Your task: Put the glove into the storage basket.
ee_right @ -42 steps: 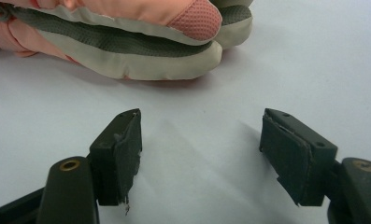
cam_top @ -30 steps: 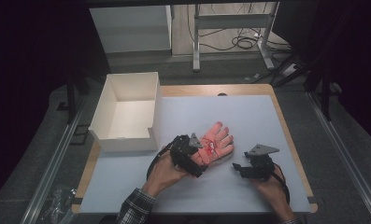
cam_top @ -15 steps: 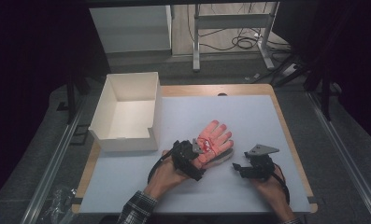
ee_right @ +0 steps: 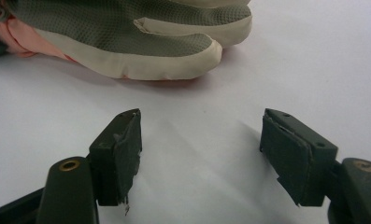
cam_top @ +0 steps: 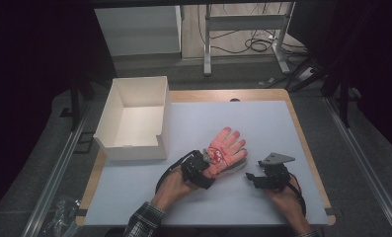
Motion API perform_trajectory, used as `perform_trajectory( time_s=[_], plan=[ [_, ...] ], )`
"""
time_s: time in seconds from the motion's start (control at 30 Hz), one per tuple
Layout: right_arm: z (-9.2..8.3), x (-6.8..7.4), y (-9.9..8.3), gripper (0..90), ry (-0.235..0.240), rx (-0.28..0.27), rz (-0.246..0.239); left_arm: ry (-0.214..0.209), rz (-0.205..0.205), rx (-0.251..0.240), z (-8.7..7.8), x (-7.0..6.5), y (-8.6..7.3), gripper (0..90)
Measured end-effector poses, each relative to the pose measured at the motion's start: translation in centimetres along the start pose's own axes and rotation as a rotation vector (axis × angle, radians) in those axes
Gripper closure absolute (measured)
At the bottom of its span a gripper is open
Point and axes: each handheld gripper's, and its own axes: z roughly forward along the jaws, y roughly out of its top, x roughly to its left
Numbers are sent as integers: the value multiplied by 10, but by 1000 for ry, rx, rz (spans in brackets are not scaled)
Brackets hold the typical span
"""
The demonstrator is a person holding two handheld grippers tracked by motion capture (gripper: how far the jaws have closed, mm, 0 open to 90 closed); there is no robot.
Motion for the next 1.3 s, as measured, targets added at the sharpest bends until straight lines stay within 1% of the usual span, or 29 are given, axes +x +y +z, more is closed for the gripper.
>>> perform_trajectory(
  time_s=[0.07,0.1,0.27,0.37,0.5,0.63,0.7,0.77,0.8,0.83,0.97,1.1,1.13,1.2,1.3],
  plan=[
    [0,0,0,299,0,0,0,1,6,-6,-2,0,0,370],
    [0,0,0,299,0,0,0,-2,3,-11,-2,0,0,381],
    [0,0,0,299,0,0,0,-38,-36,-33,-8,7,0,421],
    [0,0,0,299,0,0,0,-44,-46,-34,-10,10,2,424],
    [0,0,0,299,0,0,0,-35,-39,-42,-13,11,7,423],
    [0,0,0,299,0,0,-1,-27,-52,-55,-20,14,11,421],
    [0,0,0,299,-1,0,-2,-15,-54,-60,-23,16,14,420],
    [0,0,0,299,0,0,0,-2,-65,-66,-27,18,17,418],
    [0,0,0,298,0,0,0,2,-62,-63,-29,20,18,417],
    [0,0,0,299,0,0,0,3,-72,-70,-30,21,20,416],
    [0,0,0,299,-1,-1,0,9,-88,-84,-35,29,25,411],
    [0,0,0,297,-2,0,-2,21,-122,-96,-42,39,33,410],
    [0,0,0,297,-2,0,-2,21,-122,-96,-42,39,33,409],
    [0,0,0,296,-2,0,-2,39,-128,-100,-46,43,37,409],
    [0,1,0,292,-3,0,1,41,-145,-114,-52,49,43,405]
  ],
)
